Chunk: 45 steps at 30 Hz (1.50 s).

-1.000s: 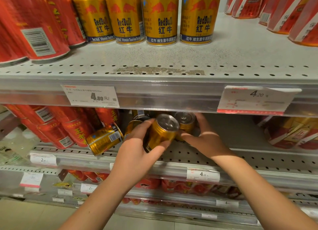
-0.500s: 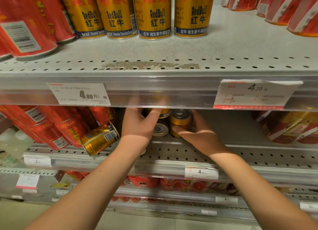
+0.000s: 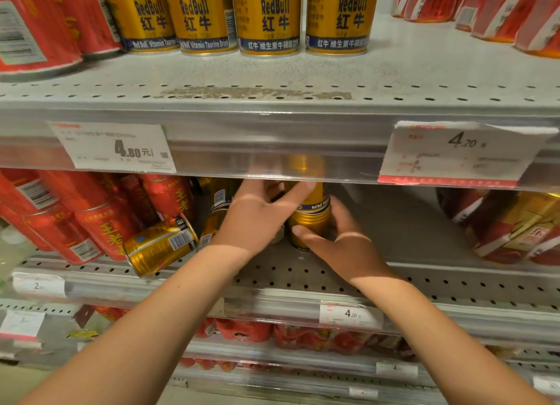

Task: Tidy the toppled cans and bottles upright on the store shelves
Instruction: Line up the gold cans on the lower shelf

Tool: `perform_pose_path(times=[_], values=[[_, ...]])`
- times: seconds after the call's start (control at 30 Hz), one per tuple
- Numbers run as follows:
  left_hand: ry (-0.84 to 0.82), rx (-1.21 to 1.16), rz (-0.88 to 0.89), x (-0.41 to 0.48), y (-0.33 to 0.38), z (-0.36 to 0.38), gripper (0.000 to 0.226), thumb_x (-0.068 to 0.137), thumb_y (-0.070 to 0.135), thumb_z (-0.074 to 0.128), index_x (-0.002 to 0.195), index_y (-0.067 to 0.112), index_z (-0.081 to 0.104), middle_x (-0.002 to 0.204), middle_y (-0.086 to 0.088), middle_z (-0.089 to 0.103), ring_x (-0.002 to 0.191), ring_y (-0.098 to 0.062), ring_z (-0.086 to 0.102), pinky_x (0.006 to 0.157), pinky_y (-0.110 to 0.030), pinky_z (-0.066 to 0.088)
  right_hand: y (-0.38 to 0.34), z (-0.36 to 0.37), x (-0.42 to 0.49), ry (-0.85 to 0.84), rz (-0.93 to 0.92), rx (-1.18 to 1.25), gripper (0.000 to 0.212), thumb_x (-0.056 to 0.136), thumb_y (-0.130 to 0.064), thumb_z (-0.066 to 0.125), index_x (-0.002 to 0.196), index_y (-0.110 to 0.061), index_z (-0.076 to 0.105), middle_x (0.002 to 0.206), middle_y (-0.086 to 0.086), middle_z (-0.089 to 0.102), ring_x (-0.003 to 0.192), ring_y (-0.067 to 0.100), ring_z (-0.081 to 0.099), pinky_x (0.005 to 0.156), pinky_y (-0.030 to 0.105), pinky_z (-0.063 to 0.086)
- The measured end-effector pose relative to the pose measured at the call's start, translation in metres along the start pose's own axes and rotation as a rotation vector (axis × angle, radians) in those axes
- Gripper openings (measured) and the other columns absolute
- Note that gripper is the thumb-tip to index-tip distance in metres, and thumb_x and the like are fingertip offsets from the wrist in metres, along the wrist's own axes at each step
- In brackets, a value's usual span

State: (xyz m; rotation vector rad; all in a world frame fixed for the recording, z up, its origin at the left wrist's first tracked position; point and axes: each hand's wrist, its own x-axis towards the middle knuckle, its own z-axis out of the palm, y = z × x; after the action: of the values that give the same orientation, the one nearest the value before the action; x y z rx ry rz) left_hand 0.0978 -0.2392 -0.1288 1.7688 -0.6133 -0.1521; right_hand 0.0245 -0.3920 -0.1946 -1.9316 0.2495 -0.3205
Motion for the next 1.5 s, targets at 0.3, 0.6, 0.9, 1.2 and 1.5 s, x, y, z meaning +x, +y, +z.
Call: perform_pose_path(times=[0.3,0.6,0.9,1.2,1.5], values=[[-0.232,0.104,0.102,0.024,-0.003,-0.014,0.052,0.084,0.038,0.08,0.132,0.031,0.06,0.12,0.019,0.07,0.112,0.005,0.064,0.096,-0.018,0.053,-0.003,0.01,-0.004,0.176,0.063,-0.123,0.053,0.075,-0.06,0.075,0.113,-0.049,0.04,0.104,-0.028,0.061,0.092,-0.011,0.057,0.073,0.014,0.045],[-0.31,0.251,0.139,0.03,-0.006,-0.021,0.04,0.083,0.056,0.077,0.118,0.048,0.06,0.11,0.031,0.068,0.105,0.009,0.063,0.082,-0.007,0.044,-0.009,0.013,-0.008,0.241,0.105,-0.111,0.046,0.076,-0.059,0.075,0.107,-0.066,0.041,0.105,-0.033,0.06,0.088,-0.019,0.057,0.066,0.001,0.043],[-0.307,0.812,-0.051,0.017,-0.02,-0.061,0.063,0.095,0.067,0.049,0.15,0.039,0.041,0.16,0.005,0.034,0.148,-0.02,0.028,0.117,-0.041,0.025,0.008,-0.036,-0.009,0.218,0.092,-0.202,0.064,0.08,-0.061,0.071,0.134,-0.047,0.04,0.123,-0.022,0.056,0.109,0.012,0.056,0.096,0.036,0.042],[-0.191,0.732,-0.024,0.008,-0.031,-0.048,0.055,0.097,0.062,0.05,0.145,0.036,0.049,0.156,0.008,0.039,0.145,-0.014,0.031,0.106,-0.026,0.02,0.019,-0.084,-0.005,0.165,0.06,-0.177,0.063,0.078,-0.054,0.076,0.131,-0.046,0.043,0.111,-0.037,0.055,0.092,-0.026,0.054,0.081,0.008,0.034],[-0.144,0.682,0.024,0.007,-0.043,-0.062,0.04,0.099,0.049,0.056,0.133,0.029,0.064,0.151,0.009,0.046,0.143,-0.01,0.033,0.116,-0.026,0.019,-0.011,-0.041,-0.102,0.536,0.026,-0.265,0.033,0.081,-0.049,0.055,0.113,-0.052,0.057,0.097,-0.026,0.066,0.084,-0.011,0.06,0.065,0.014,0.049]])
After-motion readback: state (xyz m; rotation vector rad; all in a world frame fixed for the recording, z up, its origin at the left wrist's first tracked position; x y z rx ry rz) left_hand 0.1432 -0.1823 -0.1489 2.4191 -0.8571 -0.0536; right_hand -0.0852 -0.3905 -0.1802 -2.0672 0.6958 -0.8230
